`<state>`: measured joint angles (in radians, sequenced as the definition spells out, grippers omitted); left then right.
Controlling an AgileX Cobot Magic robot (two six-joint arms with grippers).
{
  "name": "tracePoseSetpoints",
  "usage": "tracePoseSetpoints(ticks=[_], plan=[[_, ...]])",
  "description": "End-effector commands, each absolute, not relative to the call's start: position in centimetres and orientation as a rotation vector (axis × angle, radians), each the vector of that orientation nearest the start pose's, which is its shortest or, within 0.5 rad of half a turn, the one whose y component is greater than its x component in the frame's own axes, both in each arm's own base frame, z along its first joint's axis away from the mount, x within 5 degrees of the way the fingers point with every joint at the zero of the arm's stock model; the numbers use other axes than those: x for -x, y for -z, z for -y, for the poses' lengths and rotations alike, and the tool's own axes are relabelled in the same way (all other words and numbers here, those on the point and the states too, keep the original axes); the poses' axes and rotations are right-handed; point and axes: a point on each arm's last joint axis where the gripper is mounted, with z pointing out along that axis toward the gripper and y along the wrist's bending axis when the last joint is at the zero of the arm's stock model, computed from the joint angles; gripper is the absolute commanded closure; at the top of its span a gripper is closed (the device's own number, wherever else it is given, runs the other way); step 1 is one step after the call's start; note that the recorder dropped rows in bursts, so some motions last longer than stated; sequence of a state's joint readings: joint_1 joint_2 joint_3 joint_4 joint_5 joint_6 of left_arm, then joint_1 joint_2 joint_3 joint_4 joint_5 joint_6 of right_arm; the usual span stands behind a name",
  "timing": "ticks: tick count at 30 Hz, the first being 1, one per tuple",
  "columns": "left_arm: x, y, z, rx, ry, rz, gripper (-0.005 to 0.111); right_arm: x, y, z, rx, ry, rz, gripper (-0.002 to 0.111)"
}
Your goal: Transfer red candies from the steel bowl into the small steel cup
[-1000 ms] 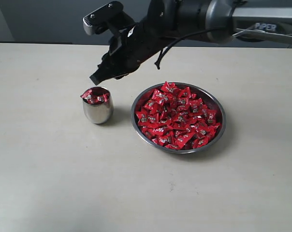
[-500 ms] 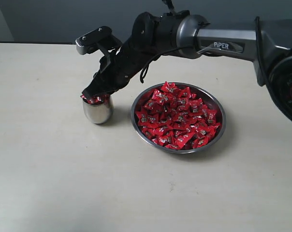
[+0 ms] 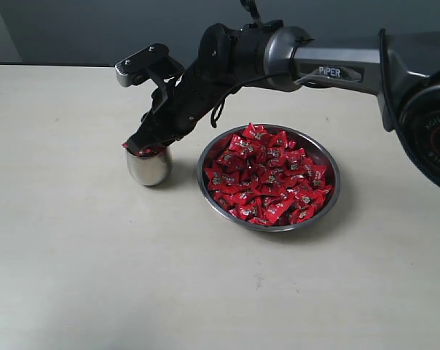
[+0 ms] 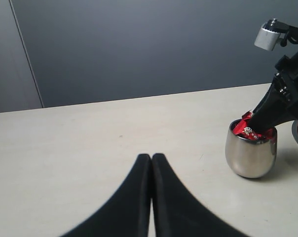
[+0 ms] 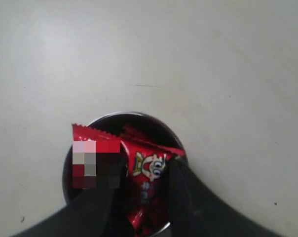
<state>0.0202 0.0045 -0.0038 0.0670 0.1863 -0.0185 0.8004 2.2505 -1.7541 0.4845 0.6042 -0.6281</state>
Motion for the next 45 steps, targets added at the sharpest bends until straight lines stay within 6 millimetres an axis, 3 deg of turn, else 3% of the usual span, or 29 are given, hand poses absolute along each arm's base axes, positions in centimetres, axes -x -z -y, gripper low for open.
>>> tracePoseSetpoints(ticks=[1,7,21,23,26,38,45], plan=[[-5.6,-19.7,-0.2,-0.016,-0.059,-1.665,0.106,-32.9,-17.4,-37.4,1.357,-0.558,-2.165,0.078],[-5.6,-19.7,-0.2,-0.016,-0.059,-1.665,0.106,-32.6,-18.5,-37.2,1.368,-0.561,-2.157,0.078],[-5.6,-19.7,-0.2,-0.016,-0.059,-1.665,0.106,-32.6,-18.5,-37.2,1.366,-0.561,-2.159,0.077],[-5.6,-19.7,-0.2,-0.016,-0.059,-1.665,0.106,-32.6,-18.5,-37.2,1.366,-0.561,-2.159,0.069],[-5.6,-19.7,-0.2,-0.016,-0.059,-1.665,0.106,-32.6,-18.7,-37.1,1.365,-0.561,-2.155,0.049],[-5.6,-19.7,-0.2,-0.016,-0.059,-1.664,0.106,-31.7,-24.2,-36.3,1.348,-0.574,-2.059,0.046],[-5.6,-19.7,-0.2,-0.016,-0.059,-1.664,0.106,-32.1,-26.2,-33.6,1.338,-0.544,-2.132,0.046]])
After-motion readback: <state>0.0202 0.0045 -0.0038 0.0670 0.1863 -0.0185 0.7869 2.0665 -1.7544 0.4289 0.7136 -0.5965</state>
